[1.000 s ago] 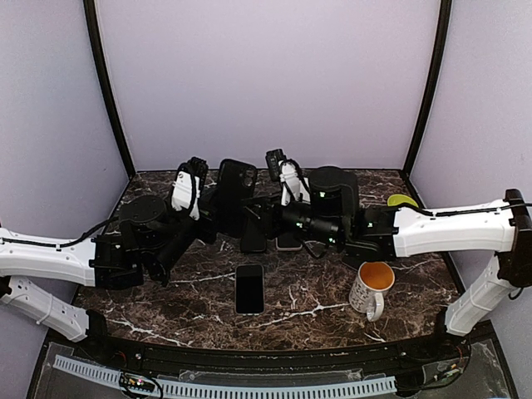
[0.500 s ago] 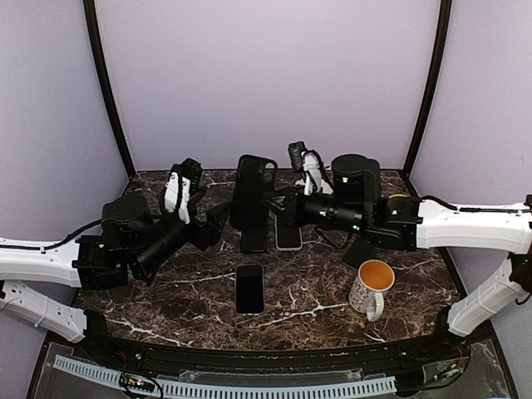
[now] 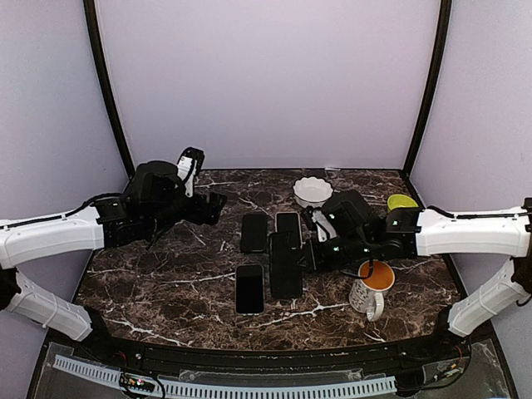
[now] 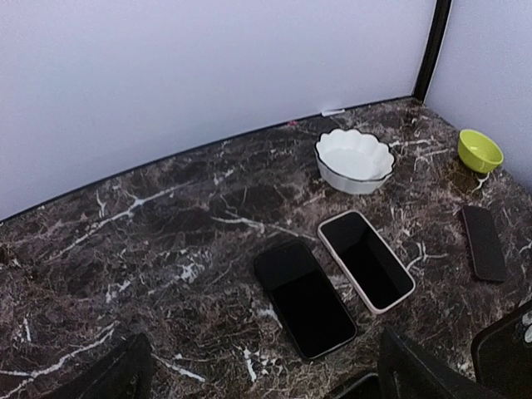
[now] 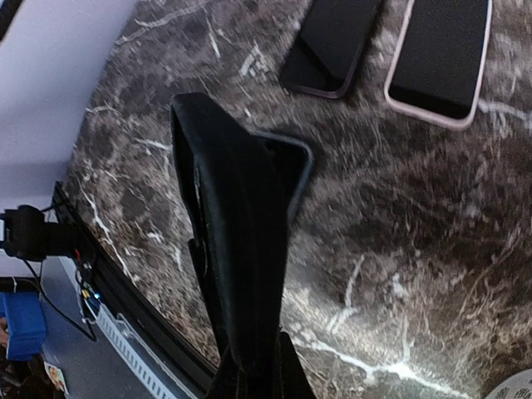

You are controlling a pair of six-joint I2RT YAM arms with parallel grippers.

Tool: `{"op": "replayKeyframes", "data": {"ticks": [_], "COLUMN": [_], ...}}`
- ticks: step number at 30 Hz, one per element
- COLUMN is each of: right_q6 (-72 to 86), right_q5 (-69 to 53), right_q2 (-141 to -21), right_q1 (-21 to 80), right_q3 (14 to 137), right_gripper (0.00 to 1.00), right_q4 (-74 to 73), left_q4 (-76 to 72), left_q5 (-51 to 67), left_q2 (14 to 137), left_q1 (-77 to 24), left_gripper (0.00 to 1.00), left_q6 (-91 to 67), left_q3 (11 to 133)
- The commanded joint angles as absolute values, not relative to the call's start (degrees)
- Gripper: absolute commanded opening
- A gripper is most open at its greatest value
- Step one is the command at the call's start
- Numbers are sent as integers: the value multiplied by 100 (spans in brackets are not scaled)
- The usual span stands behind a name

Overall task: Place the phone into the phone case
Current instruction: Place the phone case at the center of the board.

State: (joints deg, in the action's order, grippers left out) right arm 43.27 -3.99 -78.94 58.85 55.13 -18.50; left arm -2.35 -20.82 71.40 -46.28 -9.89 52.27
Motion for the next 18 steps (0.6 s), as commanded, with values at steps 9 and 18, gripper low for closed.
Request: {"op": "replayKeyframes", "data": {"ticks": [9,18], "right_q6": [4829,4937], "right_q5": [-763,-441], "right_q2": [-8988,-9310], "right_q1": [5800,5540], "right_q3": [5595,5666], "right_gripper": [0,0], "right_q4": [-2223,-2310], "left_q4": [344,294], "left_q5": [-1452,-1328], "left_q2": [7266,7136], "left_q1": [-4509,-4508], "left_gripper": [97,96], "left_q6": [-1116,-1131], "left_q3": [5314,5265]}}
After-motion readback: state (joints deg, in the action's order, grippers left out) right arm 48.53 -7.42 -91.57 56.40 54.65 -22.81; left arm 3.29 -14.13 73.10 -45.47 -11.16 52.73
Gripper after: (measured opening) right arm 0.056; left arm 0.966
